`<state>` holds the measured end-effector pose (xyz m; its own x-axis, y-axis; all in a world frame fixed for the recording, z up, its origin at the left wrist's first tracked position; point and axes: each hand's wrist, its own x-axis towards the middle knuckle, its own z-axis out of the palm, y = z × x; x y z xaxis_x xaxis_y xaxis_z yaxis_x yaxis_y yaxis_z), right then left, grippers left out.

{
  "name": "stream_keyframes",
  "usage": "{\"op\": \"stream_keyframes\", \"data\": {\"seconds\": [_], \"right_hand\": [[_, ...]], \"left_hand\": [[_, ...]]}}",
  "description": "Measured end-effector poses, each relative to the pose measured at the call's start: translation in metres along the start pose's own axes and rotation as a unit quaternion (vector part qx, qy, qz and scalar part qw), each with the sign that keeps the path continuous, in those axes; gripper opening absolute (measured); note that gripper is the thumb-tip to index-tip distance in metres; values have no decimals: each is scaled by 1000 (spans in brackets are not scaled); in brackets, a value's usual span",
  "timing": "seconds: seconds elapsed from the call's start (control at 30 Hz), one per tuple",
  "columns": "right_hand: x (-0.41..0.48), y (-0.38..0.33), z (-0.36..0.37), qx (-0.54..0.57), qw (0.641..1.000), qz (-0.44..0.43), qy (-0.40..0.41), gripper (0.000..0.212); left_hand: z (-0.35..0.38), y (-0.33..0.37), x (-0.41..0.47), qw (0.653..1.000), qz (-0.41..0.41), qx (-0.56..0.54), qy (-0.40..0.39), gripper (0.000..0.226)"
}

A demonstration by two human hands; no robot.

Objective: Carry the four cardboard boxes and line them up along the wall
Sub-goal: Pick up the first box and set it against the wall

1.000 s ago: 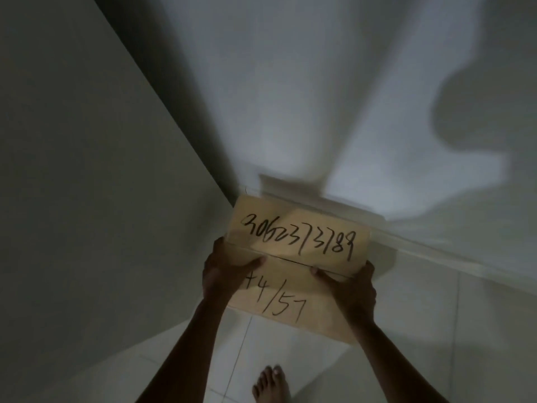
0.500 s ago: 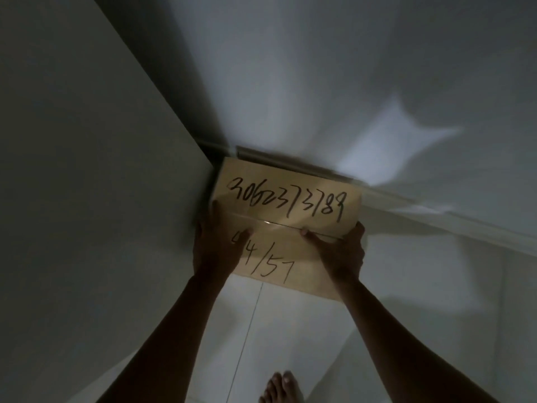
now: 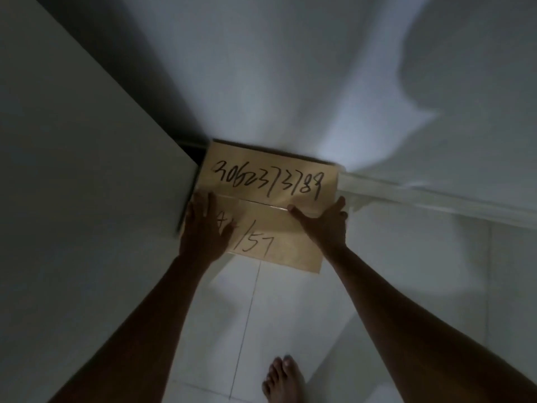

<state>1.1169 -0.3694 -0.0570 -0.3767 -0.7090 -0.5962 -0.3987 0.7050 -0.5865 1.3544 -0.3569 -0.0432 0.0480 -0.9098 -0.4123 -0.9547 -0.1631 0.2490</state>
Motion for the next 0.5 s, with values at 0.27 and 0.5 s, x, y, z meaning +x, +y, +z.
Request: {"op": "stream_keyframes", "data": {"seconds": [0.27,0.5], "right_hand": [[-67,6,-160,-89,993,-17,73,102],[-162,66,-367,-107,979,25,171,93]], "left_hand": [[-83,127,-62,998,54,2,-40,77],[-146,332,-167,968,238,35,-74,76]]}}
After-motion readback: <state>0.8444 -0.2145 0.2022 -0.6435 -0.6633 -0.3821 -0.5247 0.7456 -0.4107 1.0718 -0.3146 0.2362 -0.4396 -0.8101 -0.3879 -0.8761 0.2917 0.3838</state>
